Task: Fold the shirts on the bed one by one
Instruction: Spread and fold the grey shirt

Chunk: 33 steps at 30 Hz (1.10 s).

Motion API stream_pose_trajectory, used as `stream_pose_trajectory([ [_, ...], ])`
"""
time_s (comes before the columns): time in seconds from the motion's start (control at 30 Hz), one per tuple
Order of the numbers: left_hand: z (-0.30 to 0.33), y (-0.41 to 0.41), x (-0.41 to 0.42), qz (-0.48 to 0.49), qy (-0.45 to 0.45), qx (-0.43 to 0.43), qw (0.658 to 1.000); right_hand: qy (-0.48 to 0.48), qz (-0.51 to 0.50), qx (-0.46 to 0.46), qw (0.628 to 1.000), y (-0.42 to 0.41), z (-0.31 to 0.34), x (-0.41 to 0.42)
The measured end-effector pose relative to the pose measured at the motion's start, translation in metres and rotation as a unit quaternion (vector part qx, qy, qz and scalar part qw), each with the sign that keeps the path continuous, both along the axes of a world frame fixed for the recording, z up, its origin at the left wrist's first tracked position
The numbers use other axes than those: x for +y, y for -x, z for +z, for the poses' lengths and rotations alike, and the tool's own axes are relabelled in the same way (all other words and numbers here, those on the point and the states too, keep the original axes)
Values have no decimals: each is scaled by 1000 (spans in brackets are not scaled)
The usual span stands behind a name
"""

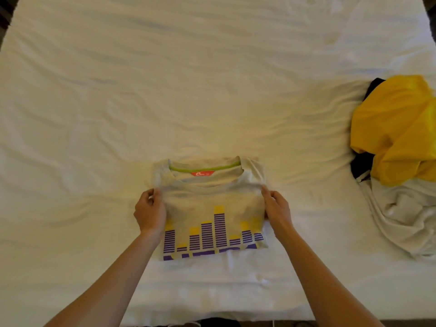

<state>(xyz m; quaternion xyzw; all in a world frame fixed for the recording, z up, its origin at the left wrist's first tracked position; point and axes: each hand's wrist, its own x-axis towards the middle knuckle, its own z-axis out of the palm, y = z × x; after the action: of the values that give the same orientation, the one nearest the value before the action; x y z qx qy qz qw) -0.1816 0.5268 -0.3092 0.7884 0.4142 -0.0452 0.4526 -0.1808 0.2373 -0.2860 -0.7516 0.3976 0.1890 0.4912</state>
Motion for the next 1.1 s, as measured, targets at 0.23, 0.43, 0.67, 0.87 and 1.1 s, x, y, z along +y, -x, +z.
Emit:
stream_pose_trajectory([
  [0.23, 4, 25, 7, -85, 19, -50, 995, -143, -154, -75, 975, 29, -1, -4],
  [0.43, 20, 70, 3, -112, -15, 68, 991, -15, 23, -61, 998, 63, 12, 7],
  [0.67, 38, 101, 4, -170, -31, -36, 984, 1, 46, -45, 998, 103, 11, -12],
  [0.87, 41, 100, 0, -139, 11, 63, 988, 163, 40, -10, 986, 85, 12, 12],
  [1.1, 29, 50, -39, -212, -196, -9, 957, 275, 395, -225, 847, 49, -9, 69],
])
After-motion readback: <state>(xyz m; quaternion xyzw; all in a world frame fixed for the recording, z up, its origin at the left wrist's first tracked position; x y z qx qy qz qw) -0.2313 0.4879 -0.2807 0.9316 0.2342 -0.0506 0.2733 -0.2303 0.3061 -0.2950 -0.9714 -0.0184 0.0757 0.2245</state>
